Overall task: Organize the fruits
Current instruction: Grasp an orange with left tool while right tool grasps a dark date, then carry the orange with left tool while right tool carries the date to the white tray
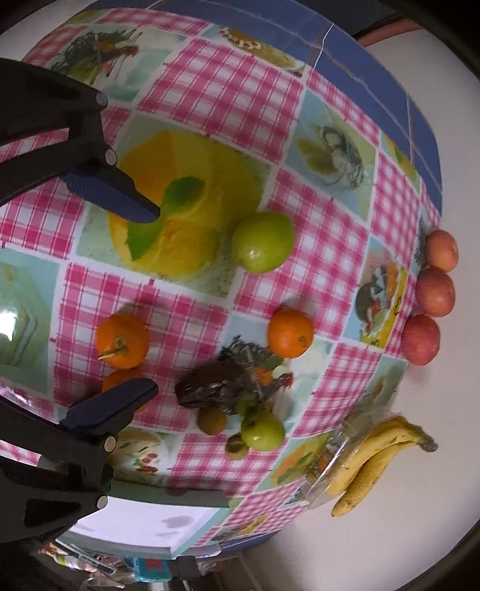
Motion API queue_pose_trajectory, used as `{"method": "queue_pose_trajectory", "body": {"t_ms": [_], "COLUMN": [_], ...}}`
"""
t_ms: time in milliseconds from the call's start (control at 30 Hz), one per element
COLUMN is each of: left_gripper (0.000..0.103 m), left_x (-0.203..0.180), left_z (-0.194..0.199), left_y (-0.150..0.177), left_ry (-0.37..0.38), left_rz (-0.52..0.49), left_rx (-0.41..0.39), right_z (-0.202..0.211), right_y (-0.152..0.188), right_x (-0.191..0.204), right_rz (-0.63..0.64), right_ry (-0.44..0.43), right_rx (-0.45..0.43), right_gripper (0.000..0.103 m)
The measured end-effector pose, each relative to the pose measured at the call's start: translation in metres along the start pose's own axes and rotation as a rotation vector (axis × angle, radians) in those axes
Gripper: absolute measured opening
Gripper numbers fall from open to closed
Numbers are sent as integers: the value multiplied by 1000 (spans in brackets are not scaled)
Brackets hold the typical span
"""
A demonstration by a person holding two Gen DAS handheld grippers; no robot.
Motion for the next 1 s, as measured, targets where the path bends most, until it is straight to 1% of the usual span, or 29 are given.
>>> {"method": "queue_pose_trajectory", "body": {"t_ms": [100, 233, 267, 300, 367, 400, 433, 500, 567, 700, 867, 1000], "left_gripper": [83, 75, 72, 65, 59, 52, 50, 43, 40, 39, 39, 39], "left_x": [-2, -5, -5, -5, -4, -4, -3, -2, -2, -5, -3, 2], "left_z": [-4, -10, -12, -14, -17, -17, -16, -16, -15, -15, -16, -13], "left_y": [4, 7, 8, 9, 10, 10, 9, 9, 10, 11, 9, 12], "left_ry": [29, 36, 42, 49, 61, 70, 87, 110, 123, 115, 131, 151], "left_rz": [7, 8, 11, 16, 30, 36, 44, 58, 59, 50, 68, 89], "left_rx": [30, 58, 66, 75, 86, 85, 86, 87, 89, 92, 99, 105], "right_z": [-5, -12, -13, -14, -15, -17, -18, -22, -24, -23, -22, -20], "right_y": [6, 13, 15, 16, 18, 18, 19, 20, 20, 20, 20, 17], "right_x": [2, 4, 4, 5, 5, 6, 6, 8, 8, 8, 7, 4], "right_rz": [13, 28, 32, 35, 34, 32, 29, 27, 20, 22, 25, 39], "right_ry": [2, 2, 0, -2, -14, -19, -26, -36, -49, -55, -45, 13], "right_rx": [36, 83, 92, 97, 108, 112, 120, 135, 145, 138, 133, 106], "right_gripper": [43, 43, 43, 43, 43, 43, 43, 40, 37, 30, 30, 30]}}
Point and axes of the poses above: each gripper's, at about its wrist camera, not at the fingertips, and z roughly against the way its jaws point, x to its left, y to its underside, the point moved 2 cm from there along -z, roughly the way its jaws point, and after that the axes turned 14 degrees about y, right-handed, at the moved point
